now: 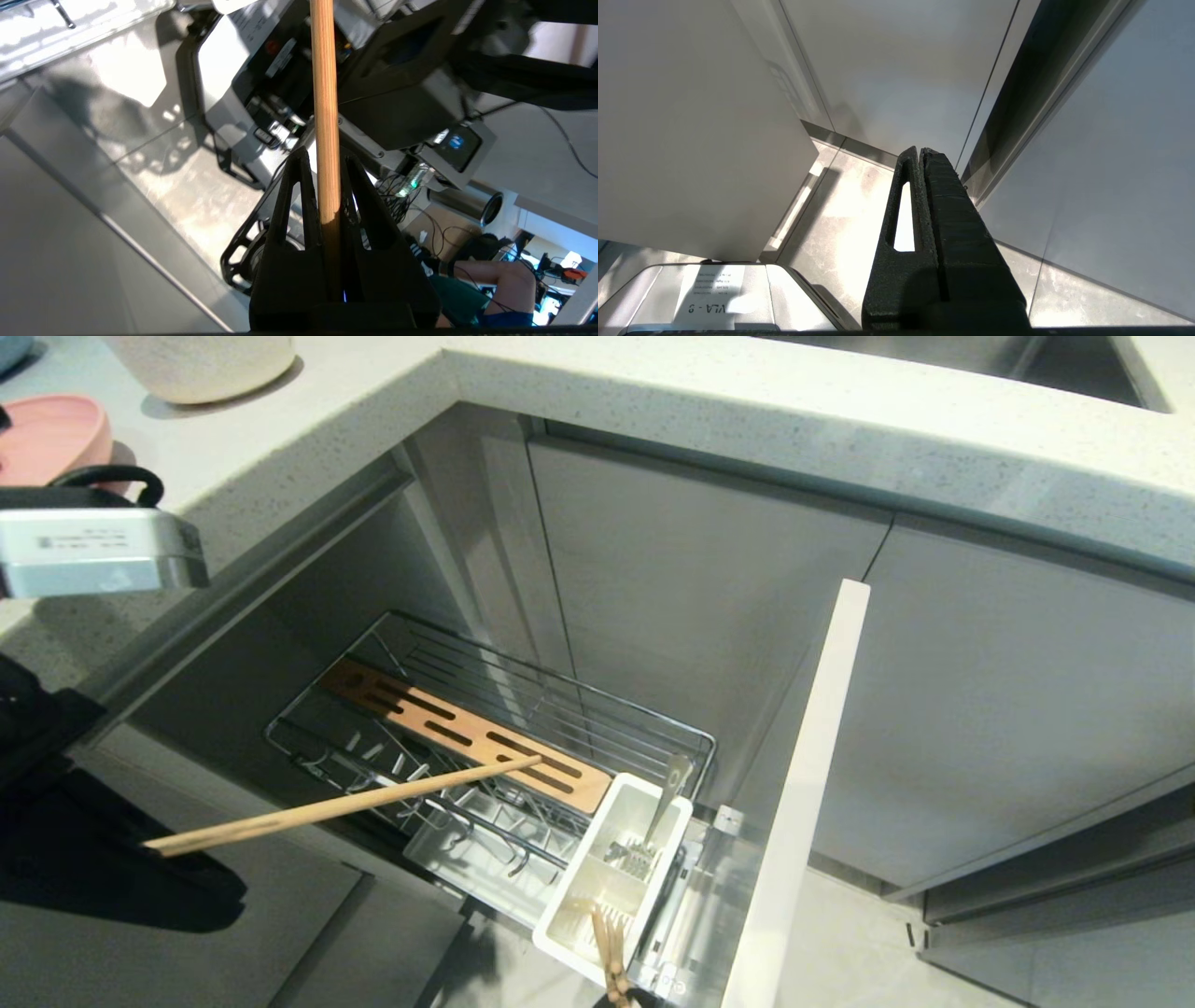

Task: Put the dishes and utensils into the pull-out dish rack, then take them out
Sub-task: Pick up the chopsticks and place it in the cupboard

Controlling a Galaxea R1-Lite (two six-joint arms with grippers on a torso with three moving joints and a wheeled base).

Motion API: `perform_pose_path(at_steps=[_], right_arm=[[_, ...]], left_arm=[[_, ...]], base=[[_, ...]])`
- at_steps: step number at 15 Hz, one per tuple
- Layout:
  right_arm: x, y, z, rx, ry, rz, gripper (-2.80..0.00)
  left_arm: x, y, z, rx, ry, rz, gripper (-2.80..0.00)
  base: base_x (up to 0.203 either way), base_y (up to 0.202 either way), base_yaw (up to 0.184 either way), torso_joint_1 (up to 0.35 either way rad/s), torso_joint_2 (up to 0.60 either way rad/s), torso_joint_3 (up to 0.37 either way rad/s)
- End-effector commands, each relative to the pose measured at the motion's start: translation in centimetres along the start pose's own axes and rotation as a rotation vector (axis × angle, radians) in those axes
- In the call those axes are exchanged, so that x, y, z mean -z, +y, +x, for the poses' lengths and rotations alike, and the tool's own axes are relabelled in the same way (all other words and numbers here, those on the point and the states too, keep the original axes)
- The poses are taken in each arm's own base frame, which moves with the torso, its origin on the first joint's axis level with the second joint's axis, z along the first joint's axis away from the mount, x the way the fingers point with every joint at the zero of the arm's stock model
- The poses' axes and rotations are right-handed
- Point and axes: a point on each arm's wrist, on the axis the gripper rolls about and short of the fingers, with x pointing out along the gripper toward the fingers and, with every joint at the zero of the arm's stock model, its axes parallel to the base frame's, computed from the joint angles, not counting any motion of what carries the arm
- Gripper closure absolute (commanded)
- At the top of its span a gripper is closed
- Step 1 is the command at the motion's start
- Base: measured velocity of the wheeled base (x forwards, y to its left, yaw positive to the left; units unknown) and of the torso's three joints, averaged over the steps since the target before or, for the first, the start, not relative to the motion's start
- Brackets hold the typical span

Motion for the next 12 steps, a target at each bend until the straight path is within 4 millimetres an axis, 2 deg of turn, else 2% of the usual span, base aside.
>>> perform_pose_path(at_steps=[1, 6, 9, 12], right_arm=[[0.0, 0.0, 0.0, 0.0, 0.002, 0.0, 0.0], [0.0, 0.0, 0.0, 0.0, 0.002, 0.0, 0.0], [0.0, 0.0, 0.0, 0.0, 0.002, 0.0, 0.0], [0.0, 0.0, 0.0, 0.0, 0.002, 0.0, 0.0]], left_arm=[[-1.0, 0.1, 1.0, 0.0, 0.042, 0.005, 0.0], [-3.2, -0.9, 3.1, -0.139, 0.124, -0.029, 0.0], [-3.6, -0.7, 3.7, -0.212, 0.151, -0.024, 0.0], [-4.7, -1.9, 5.8, -0.315, 0.203, -0.038, 0.0]], base=[[0.0, 0.0, 0.0, 0.0, 0.0, 0.0], [0.0, 0.0, 0.0, 0.0, 0.0, 0.0], [0.0, 0.0, 0.0, 0.0, 0.0, 0.0], [0.0, 0.0, 0.0, 0.0, 0.0, 0.0]])
